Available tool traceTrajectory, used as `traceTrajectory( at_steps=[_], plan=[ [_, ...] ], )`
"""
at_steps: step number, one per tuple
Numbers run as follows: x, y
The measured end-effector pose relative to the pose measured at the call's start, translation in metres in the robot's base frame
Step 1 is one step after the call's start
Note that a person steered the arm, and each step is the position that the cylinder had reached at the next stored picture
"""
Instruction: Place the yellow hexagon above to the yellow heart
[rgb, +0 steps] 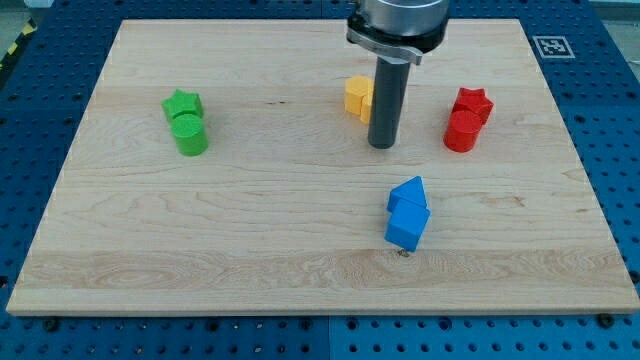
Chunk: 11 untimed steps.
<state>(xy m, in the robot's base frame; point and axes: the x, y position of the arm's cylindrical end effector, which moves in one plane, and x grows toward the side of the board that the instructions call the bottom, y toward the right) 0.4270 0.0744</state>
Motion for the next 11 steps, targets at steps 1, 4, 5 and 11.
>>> traceTrajectory(
  at_steps=[1, 4, 5, 11],
  plan=[
    [0.000, 0.018],
    [-0.042, 0.012],
    [-0.052, -0.020],
    [-0.079, -0.017]
  ],
)
